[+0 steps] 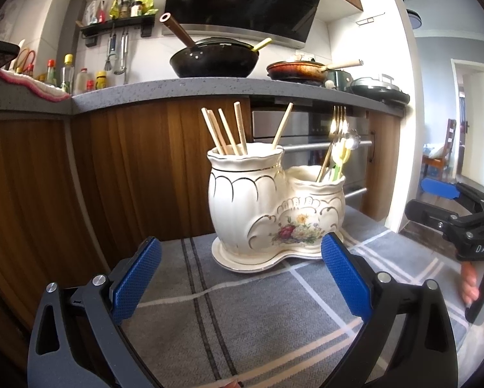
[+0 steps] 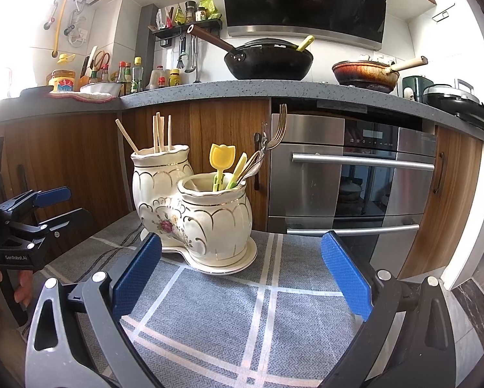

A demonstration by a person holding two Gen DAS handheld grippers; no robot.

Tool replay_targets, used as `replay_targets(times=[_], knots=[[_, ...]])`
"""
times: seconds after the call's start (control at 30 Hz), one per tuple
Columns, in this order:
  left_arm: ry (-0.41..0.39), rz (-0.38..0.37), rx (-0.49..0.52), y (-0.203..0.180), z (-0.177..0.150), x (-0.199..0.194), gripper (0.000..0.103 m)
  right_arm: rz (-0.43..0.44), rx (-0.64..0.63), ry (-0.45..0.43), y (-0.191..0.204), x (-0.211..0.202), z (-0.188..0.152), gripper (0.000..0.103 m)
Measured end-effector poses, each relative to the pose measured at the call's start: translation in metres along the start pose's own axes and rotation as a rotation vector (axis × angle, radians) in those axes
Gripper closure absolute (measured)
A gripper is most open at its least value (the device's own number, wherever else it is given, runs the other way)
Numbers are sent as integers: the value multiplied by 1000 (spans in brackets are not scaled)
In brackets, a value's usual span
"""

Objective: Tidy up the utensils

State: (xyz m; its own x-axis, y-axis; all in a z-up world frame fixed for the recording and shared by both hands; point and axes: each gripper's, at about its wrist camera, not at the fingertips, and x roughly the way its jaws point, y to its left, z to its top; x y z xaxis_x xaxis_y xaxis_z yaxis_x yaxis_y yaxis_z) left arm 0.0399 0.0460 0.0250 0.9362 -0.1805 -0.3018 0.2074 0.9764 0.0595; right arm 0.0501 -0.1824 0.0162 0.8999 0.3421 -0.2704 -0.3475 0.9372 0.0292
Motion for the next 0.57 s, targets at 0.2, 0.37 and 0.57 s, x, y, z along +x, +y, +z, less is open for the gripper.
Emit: replay_targets(times=[0.2,0.37,0.57], knots=[[2,18,-14,2,0,-1,5,-12,5,5,-1,0,1,6],[5,29,-14,3,-1,0,5,-15,7,6,-1,0,1,5],[3,33,-6,2,-1,-2,5,-13,10,9,-1,0,1,5]])
